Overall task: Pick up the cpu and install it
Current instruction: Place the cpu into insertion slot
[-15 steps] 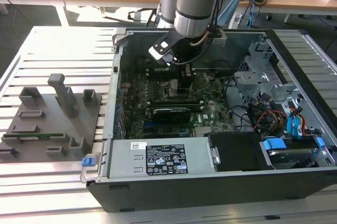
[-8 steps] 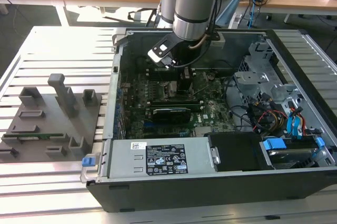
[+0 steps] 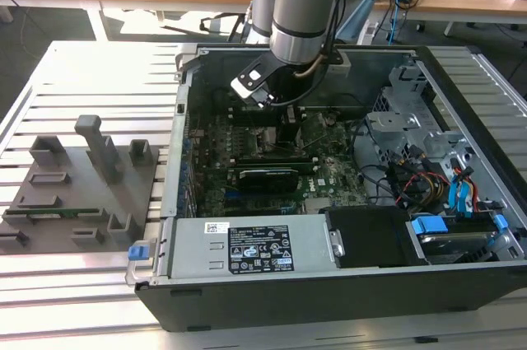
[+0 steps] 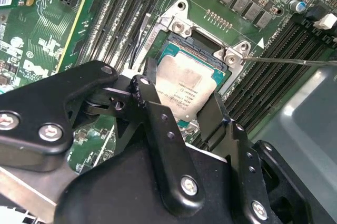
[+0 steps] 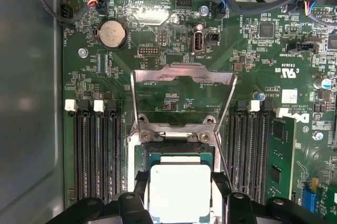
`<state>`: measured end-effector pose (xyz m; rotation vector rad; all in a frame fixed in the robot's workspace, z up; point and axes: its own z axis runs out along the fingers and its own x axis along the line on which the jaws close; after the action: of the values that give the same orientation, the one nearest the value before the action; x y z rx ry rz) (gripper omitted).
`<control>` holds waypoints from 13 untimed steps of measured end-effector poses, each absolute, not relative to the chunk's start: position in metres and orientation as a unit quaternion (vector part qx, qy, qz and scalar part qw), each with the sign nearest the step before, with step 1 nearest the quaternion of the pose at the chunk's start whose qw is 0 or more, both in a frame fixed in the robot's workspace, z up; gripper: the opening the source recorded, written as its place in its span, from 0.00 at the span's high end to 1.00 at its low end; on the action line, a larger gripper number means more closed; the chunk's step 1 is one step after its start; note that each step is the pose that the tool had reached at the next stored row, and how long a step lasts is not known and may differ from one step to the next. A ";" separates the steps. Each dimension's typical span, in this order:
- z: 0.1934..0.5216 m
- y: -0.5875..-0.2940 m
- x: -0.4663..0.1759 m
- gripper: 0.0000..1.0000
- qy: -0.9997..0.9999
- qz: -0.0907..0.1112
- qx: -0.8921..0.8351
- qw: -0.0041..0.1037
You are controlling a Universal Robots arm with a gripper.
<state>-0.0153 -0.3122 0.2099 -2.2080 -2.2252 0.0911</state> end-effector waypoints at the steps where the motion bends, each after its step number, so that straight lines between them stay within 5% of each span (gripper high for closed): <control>1: 0.209 -0.312 -0.016 0.45 -0.708 0.029 -0.706 0.003; 13: 0.203 -0.312 -0.016 0.45 -0.707 0.029 -0.707 0.003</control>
<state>-0.0155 -0.3122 0.2025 -2.2167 -2.2164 0.0914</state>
